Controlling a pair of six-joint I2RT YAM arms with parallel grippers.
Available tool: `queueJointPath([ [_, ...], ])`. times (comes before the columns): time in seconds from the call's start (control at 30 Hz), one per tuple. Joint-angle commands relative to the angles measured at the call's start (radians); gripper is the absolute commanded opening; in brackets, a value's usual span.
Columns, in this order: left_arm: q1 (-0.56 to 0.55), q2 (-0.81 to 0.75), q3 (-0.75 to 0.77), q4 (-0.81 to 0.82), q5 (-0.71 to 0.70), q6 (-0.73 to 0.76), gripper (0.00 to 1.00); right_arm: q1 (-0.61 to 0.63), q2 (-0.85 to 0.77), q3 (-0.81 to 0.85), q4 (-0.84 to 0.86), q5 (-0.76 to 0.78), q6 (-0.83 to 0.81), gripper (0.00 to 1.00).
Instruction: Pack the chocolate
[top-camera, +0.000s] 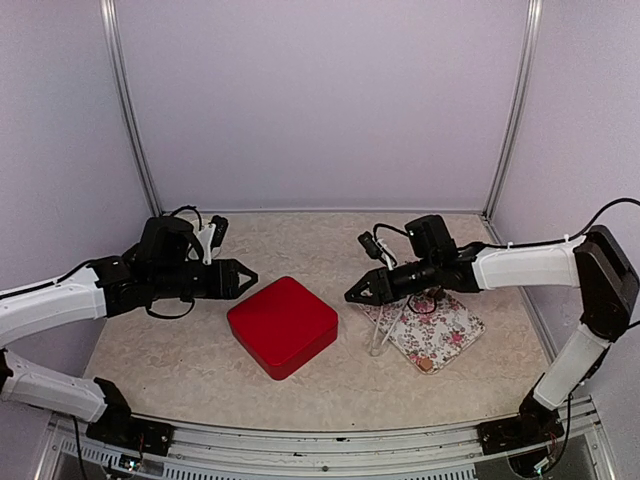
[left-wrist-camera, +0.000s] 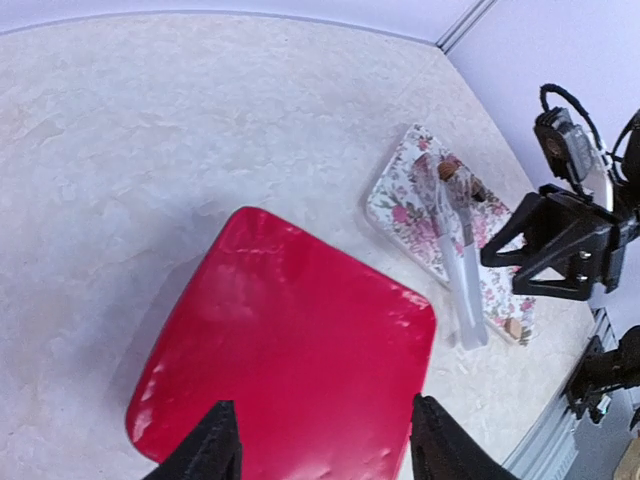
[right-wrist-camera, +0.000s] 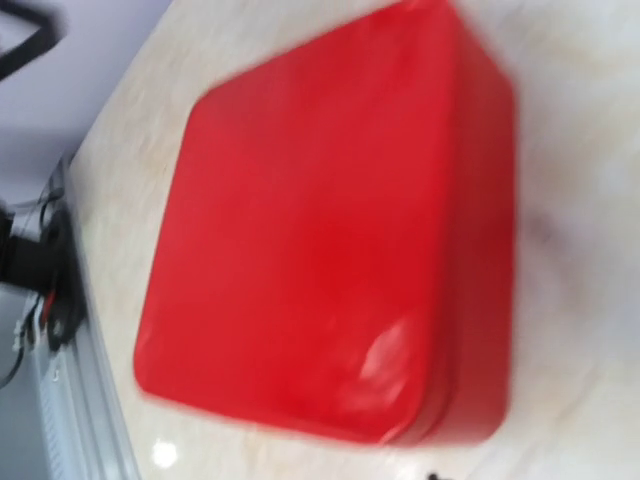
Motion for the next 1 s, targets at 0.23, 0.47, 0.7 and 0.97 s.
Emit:
queueJointPath([
  [0.23,-0.110,0.227,0.145,-0.063,-0.015,0.108,0.47,-0.008,0.245,0.212,-0.001,0.003,-0.016,0.44],
  [0.47,-0.131,0.277,0.162,-0.087,0.017,0.144,0.43,0.034,0.293,0.151,-0.011,-0.014,-0.022,0.29],
  [0.7,-0.180,0.323,0.221,-0.145,0.028,0.213,0.33,0.119,0.256,0.042,0.056,-0.043,0.074,0.13],
  [0.97,-0.259,0.378,0.333,-0.235,0.029,0.239,0.14,0.177,0.197,-0.107,0.242,-0.049,0.284,0.01],
])
